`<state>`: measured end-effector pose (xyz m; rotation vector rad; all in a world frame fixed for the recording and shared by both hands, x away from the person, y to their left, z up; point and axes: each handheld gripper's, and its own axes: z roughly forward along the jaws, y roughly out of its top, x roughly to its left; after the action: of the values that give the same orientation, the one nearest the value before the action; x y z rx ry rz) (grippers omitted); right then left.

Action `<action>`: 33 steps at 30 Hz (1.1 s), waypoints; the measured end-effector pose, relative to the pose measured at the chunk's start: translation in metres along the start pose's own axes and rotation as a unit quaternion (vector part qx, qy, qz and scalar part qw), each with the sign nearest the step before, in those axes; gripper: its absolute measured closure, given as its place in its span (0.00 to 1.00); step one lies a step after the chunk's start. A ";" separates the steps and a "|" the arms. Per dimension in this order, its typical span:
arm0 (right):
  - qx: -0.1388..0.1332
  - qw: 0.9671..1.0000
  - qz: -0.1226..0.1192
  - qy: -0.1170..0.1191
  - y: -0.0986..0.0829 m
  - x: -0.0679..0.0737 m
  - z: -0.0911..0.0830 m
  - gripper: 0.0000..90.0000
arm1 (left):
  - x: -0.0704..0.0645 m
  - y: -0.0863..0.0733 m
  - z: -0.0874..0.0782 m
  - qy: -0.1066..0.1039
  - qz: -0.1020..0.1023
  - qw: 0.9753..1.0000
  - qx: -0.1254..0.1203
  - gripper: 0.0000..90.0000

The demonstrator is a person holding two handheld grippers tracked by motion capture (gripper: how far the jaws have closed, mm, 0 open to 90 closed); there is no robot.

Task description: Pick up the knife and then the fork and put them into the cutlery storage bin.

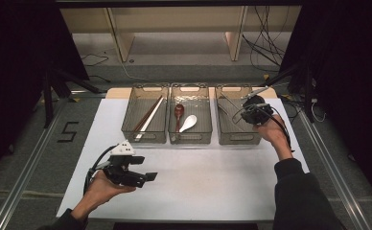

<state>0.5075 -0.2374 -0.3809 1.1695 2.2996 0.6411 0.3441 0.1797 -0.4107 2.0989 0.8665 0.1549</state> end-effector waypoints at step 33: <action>0.042 0.999 0.032 -0.002 0.007 0.000 0.036 0.97 | 0.001 -0.001 0.004 0.001 0.003 1.000 0.012 0.23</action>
<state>0.5328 -0.2269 -0.4047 1.2873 2.3132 0.5689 0.3457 0.1783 -0.4140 2.1238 0.8682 0.1513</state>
